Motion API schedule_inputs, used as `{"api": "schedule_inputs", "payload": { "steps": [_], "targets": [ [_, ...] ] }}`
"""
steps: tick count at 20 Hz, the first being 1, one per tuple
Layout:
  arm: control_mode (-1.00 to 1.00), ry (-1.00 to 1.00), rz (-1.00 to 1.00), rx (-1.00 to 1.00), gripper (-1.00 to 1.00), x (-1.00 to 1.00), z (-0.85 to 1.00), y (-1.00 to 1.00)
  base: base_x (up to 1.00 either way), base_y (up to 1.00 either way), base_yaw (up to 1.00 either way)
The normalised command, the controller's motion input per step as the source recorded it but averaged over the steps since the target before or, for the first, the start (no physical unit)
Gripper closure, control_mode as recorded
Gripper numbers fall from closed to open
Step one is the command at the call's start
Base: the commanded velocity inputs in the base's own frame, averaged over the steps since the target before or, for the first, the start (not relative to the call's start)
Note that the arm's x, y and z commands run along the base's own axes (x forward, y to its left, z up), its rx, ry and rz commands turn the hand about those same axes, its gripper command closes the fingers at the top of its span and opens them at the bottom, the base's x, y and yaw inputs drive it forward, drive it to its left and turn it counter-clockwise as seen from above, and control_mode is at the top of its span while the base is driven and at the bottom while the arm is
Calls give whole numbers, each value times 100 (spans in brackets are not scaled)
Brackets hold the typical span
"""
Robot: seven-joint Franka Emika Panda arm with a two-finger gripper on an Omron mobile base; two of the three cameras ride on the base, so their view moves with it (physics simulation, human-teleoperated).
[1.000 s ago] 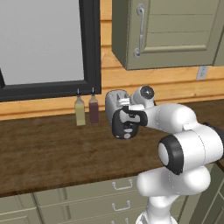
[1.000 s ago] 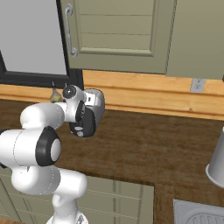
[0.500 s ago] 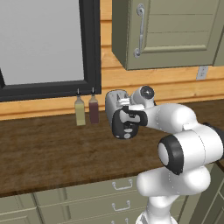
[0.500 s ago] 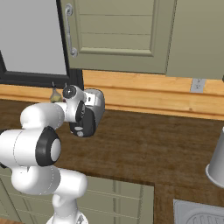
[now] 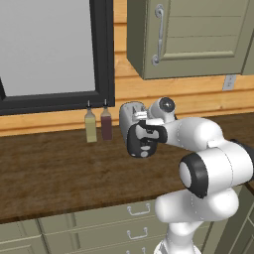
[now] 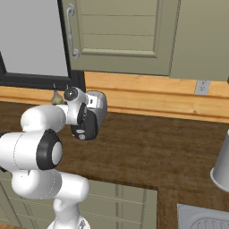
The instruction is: Start the toaster. Once the lever pops up, take the bread to the plate on the dining counter.
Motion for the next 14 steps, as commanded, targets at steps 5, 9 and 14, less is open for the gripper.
{"api": "schedule_inputs", "payload": {
  "steps": [5, 9, 14],
  "targets": [
    [-100, 0, 0, 0, -100, 0, 0, 0, 0, 0, 0],
    [-100, 0, 0, 0, -100, 0, 0, 0, 0, 0, 0],
    [-100, 0, 0, 0, -100, 0, 0, 0, 0, 0, 0]
  ]
}}
